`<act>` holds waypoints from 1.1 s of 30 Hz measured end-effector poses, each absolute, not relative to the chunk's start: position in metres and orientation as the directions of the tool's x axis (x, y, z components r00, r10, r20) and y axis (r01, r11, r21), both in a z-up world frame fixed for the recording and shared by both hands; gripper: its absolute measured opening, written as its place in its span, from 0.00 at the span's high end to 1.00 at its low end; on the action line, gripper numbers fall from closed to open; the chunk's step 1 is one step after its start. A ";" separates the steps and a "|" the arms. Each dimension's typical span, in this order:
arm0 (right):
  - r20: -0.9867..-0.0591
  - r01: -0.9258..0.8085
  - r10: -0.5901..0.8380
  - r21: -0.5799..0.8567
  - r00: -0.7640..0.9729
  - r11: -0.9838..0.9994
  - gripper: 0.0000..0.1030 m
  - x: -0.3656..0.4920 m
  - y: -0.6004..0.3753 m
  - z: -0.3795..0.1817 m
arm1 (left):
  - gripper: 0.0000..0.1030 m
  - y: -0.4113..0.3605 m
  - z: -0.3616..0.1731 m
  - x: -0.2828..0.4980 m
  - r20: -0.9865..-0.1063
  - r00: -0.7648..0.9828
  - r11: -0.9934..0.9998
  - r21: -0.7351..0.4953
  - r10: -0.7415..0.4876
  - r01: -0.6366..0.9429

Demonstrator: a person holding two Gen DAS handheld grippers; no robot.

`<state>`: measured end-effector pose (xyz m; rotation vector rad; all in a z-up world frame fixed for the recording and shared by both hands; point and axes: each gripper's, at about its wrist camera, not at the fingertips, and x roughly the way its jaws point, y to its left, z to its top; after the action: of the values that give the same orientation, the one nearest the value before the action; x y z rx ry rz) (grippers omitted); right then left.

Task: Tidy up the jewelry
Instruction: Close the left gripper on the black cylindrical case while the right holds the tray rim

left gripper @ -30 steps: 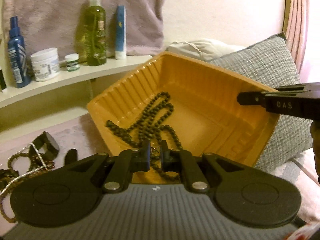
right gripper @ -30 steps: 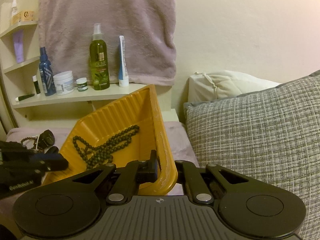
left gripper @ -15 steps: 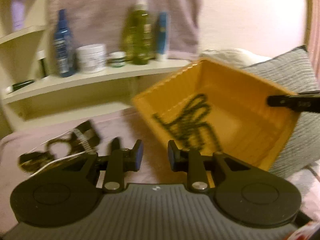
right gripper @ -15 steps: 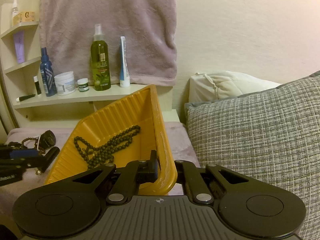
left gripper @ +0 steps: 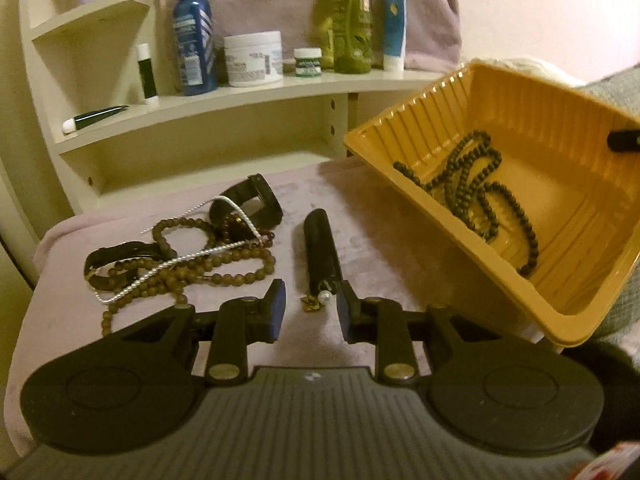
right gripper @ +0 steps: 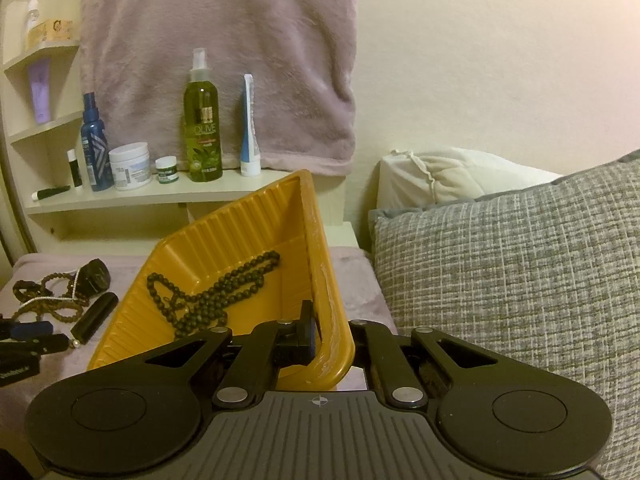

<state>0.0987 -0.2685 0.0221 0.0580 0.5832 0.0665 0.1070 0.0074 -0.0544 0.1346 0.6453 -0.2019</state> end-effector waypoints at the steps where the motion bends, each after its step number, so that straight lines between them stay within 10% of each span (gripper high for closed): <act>1: -0.545 -0.050 0.077 0.063 0.835 0.997 0.95 0.098 -0.267 0.022 | 0.76 0.006 -0.057 0.109 -0.610 0.779 0.970 0.069 -0.144 0.233; 33: -0.530 -0.076 0.058 -0.011 0.846 0.997 0.95 0.093 -0.256 0.018 | 0.86 0.005 -0.054 0.107 -0.594 0.789 0.960 0.095 -0.157 0.263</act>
<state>0.0933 -0.2556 0.0175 -0.0320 0.5579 0.0705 0.1073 0.0051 -0.0538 0.1765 0.6227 -0.2273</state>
